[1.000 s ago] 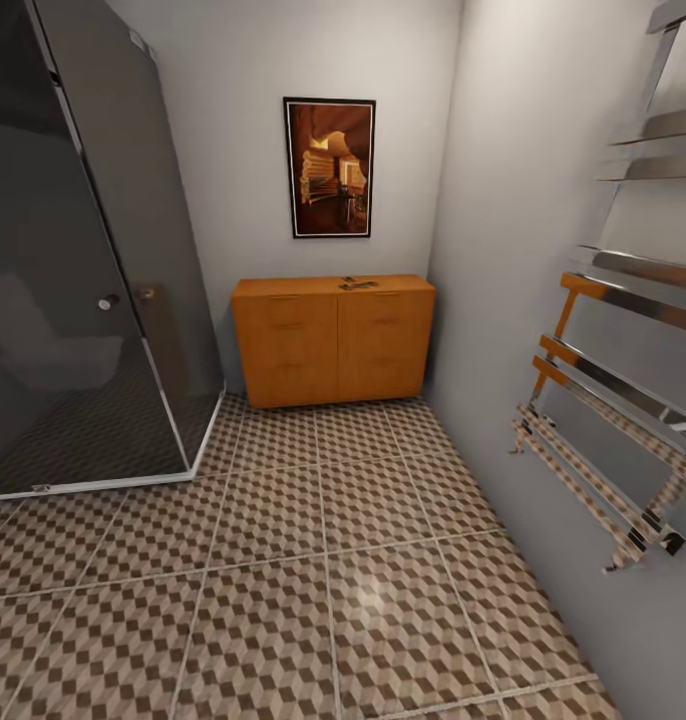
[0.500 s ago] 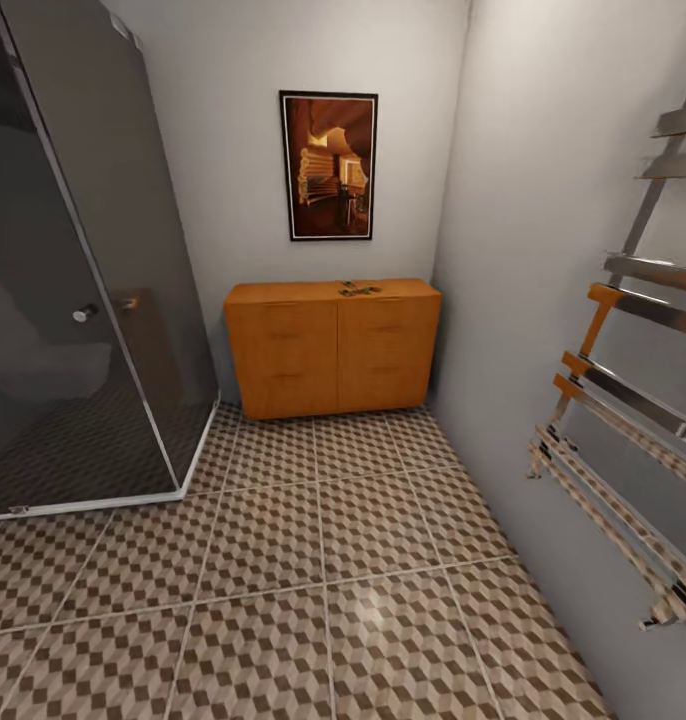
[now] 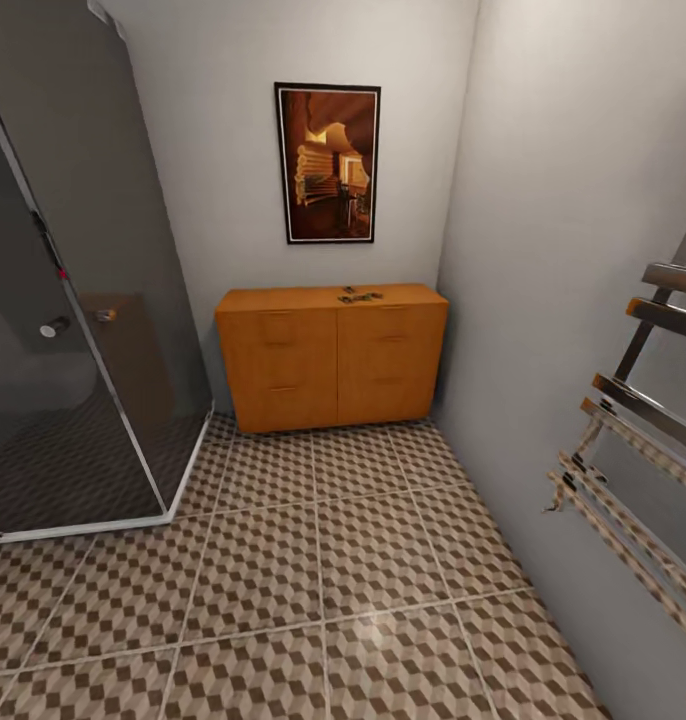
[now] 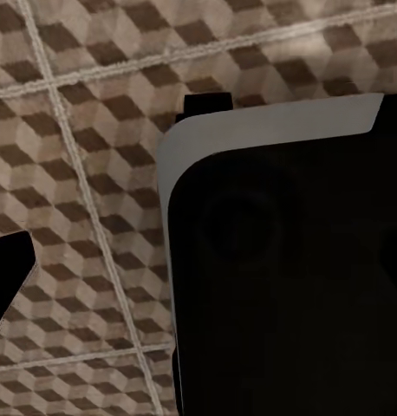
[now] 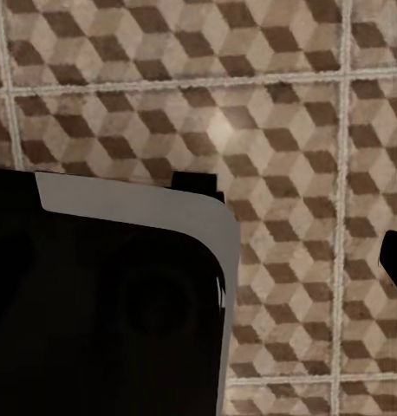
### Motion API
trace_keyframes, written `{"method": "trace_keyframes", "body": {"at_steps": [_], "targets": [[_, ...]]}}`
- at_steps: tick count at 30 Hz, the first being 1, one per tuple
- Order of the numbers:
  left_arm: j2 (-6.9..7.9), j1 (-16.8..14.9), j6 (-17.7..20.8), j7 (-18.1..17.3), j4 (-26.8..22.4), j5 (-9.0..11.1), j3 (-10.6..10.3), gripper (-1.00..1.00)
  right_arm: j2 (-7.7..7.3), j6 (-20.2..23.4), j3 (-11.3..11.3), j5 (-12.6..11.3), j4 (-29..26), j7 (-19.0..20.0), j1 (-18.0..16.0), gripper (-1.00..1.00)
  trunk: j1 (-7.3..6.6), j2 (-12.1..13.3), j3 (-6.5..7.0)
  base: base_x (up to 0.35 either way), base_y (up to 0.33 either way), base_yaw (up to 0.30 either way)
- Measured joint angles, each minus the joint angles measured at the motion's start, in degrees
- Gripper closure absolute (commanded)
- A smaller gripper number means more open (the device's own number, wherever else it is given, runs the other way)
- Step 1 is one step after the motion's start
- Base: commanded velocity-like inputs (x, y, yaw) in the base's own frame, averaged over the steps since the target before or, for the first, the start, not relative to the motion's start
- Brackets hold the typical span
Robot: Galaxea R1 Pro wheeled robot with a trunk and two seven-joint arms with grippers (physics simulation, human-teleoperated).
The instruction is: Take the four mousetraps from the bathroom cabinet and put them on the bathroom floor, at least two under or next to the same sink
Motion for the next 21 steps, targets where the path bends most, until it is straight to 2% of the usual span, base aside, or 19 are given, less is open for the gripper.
{"method": "trace_keyframes", "body": {"at_steps": [21], "targets": [[-0.01, 0.0, 0.0, 0.0, 0.0, -0.1, -0.1, -1.00, 0.08, 0.0, 0.0, -0.1, 0.1, 0.0, 0.0, -1.00, 0.00, 0.0, 0.00, 0.340, 0.000, 0.000]]}}
